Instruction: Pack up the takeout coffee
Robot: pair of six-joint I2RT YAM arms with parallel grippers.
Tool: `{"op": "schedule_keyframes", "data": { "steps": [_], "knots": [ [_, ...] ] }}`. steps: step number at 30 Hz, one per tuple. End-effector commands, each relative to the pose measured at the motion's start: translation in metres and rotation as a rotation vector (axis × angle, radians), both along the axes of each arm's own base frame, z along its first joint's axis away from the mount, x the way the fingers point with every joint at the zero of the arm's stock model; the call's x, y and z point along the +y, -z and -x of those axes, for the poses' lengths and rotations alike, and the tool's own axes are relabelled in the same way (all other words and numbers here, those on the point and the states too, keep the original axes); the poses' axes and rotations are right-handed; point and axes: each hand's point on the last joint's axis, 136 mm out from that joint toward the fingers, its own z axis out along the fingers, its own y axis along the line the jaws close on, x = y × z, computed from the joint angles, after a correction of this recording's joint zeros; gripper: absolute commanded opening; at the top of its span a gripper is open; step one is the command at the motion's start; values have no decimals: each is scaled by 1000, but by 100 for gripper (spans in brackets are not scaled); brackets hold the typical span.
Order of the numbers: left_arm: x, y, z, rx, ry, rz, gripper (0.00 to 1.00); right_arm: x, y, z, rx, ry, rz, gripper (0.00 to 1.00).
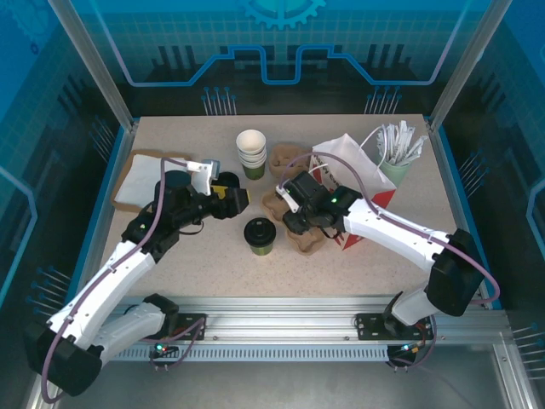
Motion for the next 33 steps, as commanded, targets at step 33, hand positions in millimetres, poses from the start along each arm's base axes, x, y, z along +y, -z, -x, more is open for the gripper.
{"op": "schedule_keyframes", "data": {
  "steps": [33],
  "knots": [
    [-27,-106,-45,-220,-7,89,78,-95,-267,-3,-451,94,-289,27]
  ]
}}
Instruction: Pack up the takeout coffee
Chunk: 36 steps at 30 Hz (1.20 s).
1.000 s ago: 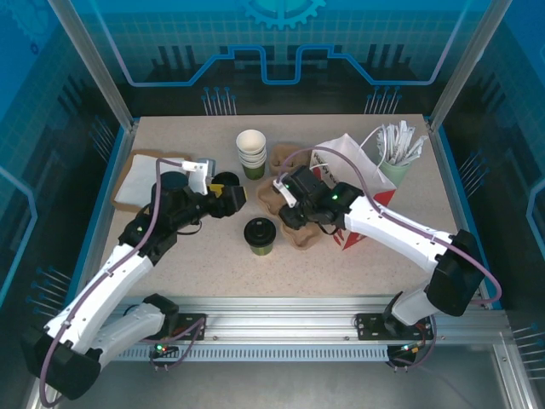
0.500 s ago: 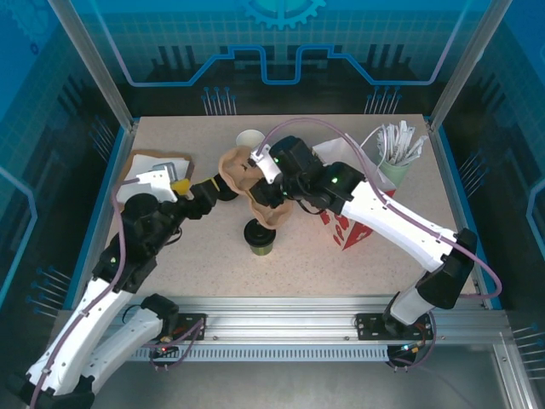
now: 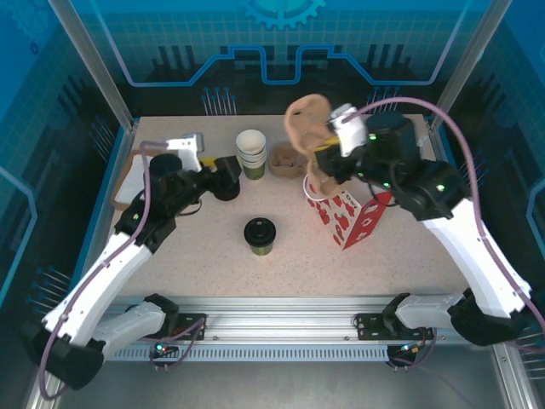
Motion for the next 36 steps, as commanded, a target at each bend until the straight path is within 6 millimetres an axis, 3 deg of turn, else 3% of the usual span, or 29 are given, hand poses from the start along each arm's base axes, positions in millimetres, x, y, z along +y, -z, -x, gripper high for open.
{"op": "schedule_keyframes", "data": {
  "steps": [1,4,10,18,23,36],
  "knots": [
    [-50,-30,-9,-90,201,-31,78,-37,2,1,14,78,40,27],
    [-91,-24,-31,-95,307,-149,78,-60,-2,-3,11,136,35,27],
    [-161,-2,-70,-84,476,-315,78,-83,7,-9,35,203,60,27],
    [-216,39,-103,4,654,-408,70,-91,16,-11,53,230,70,27],
    [-233,53,-111,26,720,-429,60,-94,17,-10,55,236,69,27],
    [-241,67,-121,34,738,-450,31,-95,21,-10,63,236,64,26]
  ]
}}
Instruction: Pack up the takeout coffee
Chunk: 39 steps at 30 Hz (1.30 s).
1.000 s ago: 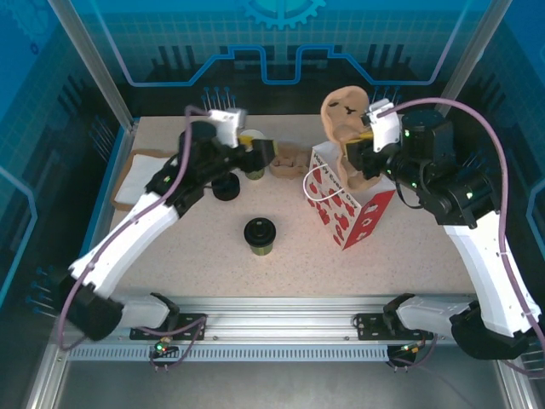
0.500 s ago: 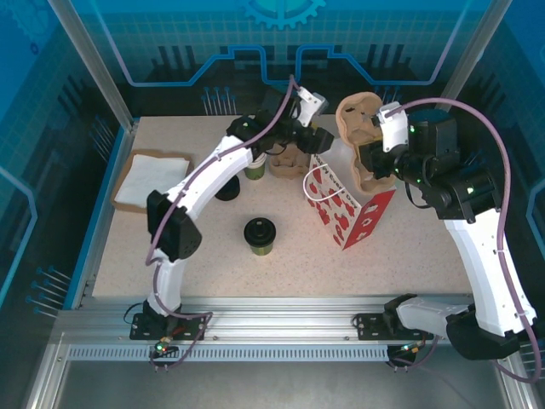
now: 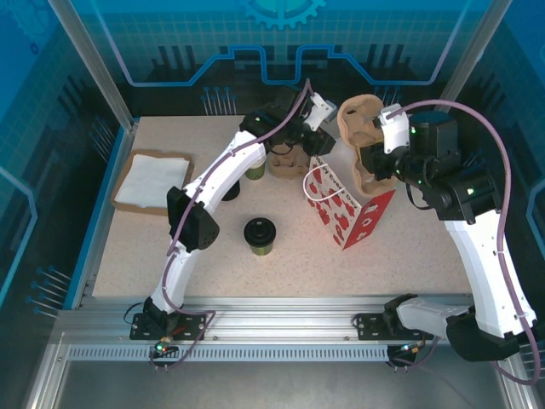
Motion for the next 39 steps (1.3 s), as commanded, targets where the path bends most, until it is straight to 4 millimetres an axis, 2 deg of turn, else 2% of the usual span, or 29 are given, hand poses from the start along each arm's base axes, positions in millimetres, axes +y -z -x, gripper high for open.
{"op": "schedule_keyframes", "data": {
  "steps": [1,4,9,18,28,39],
  "knots": [
    [-5,-1,6,6,34,-2,28,-5,-2,3,-10,1,-4,26],
    [-4,-2,6,6,29,-4,22,-2,-1,2,-5,-12,-7,26],
    [-1,-12,11,13,25,8,16,7,0,0,-16,-58,-21,25],
    [19,-21,24,46,9,-5,7,15,6,-1,0,-99,-33,24],
    [44,-18,33,76,-27,3,5,34,7,0,-5,-187,-52,23],
    [60,-9,37,99,-44,12,6,63,23,-15,13,-286,-62,23]
  ]
}}
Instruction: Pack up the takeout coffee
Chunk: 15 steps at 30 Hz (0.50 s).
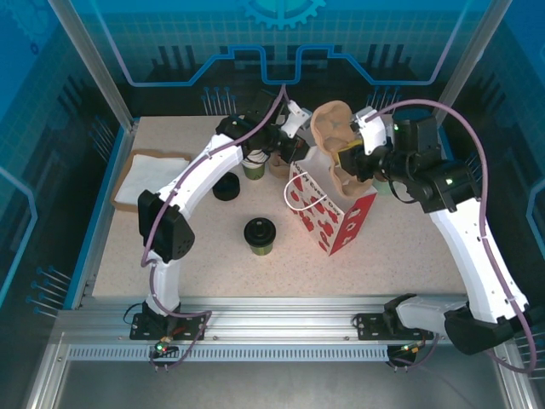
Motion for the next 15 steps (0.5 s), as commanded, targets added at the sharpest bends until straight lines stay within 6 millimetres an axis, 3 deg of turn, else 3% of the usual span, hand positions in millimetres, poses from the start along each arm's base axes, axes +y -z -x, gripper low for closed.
{"op": "schedule_keyframes", "data": {
  "steps": [1,15],
  "knots": [
    [3,-18,7,-15,12,41,7,13,5,-7,-8,-49,-9,23],
    [9,-19,4,-8,-4,62,16,5,41,-24,30,-12,32,22]
  ]
}}
